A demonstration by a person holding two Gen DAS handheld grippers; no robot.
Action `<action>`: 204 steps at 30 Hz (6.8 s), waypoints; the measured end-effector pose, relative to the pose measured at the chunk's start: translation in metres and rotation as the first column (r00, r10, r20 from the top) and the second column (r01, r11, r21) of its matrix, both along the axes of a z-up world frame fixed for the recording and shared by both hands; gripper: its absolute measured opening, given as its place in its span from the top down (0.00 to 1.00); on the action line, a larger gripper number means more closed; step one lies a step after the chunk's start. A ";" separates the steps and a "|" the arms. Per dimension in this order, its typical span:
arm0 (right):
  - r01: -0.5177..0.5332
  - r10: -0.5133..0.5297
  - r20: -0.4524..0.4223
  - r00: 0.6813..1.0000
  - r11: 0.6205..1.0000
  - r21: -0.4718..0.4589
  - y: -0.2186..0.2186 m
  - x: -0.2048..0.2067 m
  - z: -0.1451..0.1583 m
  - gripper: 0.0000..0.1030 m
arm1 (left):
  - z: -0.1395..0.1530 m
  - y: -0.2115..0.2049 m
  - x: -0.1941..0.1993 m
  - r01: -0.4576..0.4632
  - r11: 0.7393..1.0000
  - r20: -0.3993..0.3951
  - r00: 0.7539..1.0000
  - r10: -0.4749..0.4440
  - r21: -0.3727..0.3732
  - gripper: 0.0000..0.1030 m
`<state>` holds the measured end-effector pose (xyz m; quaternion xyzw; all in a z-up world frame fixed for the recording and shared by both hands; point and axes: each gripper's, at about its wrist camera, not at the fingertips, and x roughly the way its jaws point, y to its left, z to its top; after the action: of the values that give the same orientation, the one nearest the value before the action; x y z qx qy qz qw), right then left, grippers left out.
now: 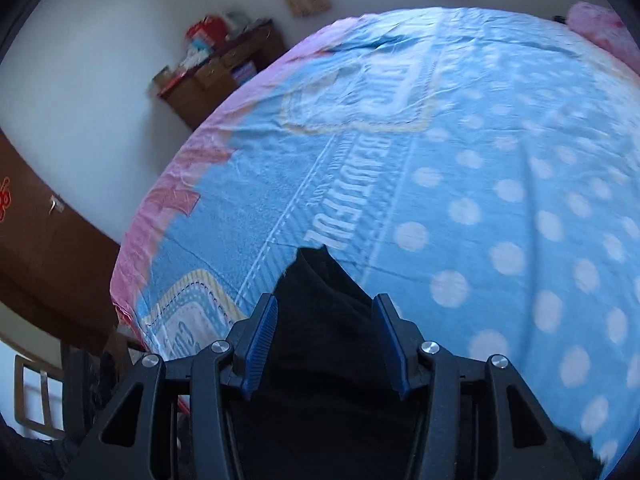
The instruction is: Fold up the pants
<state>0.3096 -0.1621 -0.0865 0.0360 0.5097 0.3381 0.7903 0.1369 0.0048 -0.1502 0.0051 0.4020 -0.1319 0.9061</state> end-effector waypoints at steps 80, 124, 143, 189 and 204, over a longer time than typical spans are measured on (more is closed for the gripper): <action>0.404 -0.406 0.022 0.914 0.901 -0.157 -0.183 -0.204 -0.057 0.60 | 0.019 -0.001 -0.011 -0.054 0.998 0.064 0.997 0.054 0.010 0.00; 0.526 -0.506 0.155 0.849 0.836 -0.157 -0.212 -0.202 -0.020 0.55 | 0.017 0.004 -0.006 -0.064 0.998 0.083 0.995 0.063 0.019 0.00; 0.250 -0.231 0.128 0.965 0.953 -0.171 -0.096 -0.157 -0.065 0.53 | -0.005 -0.001 0.039 -0.070 0.992 -0.017 0.997 0.072 0.108 0.00; 0.410 -0.408 0.209 0.889 0.911 0.035 -0.171 -0.164 -0.030 0.85 | 0.009 -0.004 0.040 0.028 0.988 0.007 1.000 -0.028 -0.150 0.85; 0.172 -0.142 0.358 0.923 0.984 -0.052 -0.083 -0.095 0.048 0.87 | 0.089 0.084 0.017 -0.069 0.985 0.215 0.971 0.103 -0.159 0.92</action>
<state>0.2150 -0.2447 -0.0386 -0.0172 0.3688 0.2534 0.8941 0.1542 0.0886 -0.0612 -0.0658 0.2870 -0.1210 0.9480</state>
